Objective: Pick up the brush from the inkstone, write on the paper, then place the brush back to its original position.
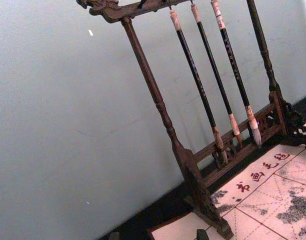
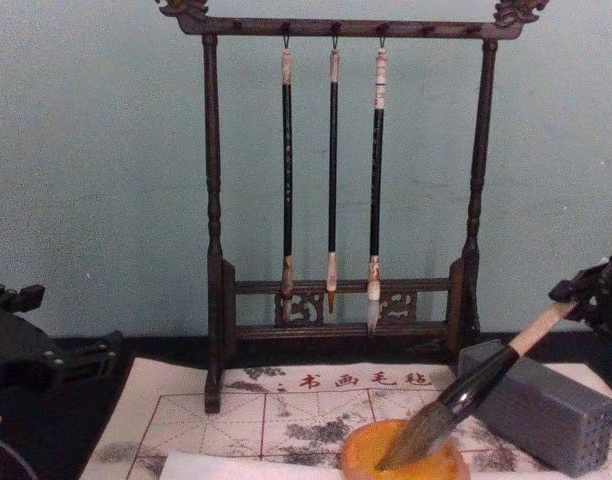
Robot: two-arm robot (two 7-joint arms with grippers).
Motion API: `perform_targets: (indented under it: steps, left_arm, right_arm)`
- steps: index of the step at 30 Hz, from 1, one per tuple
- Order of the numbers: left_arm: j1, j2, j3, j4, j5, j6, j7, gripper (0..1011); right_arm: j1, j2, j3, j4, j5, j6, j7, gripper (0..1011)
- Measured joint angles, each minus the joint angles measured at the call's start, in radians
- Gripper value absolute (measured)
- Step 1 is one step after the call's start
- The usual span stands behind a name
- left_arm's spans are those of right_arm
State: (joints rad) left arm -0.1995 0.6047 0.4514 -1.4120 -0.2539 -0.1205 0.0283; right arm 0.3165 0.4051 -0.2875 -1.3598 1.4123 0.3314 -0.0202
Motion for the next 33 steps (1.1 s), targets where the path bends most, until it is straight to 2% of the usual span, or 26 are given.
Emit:
perform_targets:
  steps: [18, 33]
  left_arm:
    - [0.000, 0.000, 0.000, 0.000, 0.000, 0.000, 0.000, 1001]
    - [0.000, 0.000, 0.000, 0.000, 0.000, 0.000, 0.000, 1001]
  right_arm:
    - [0.010, 0.020, -0.039, 0.009, 0.032, -0.023, -0.016, 185]
    - [0.010, 0.018, -0.036, 0.009, 0.032, -0.021, -0.016, 185]
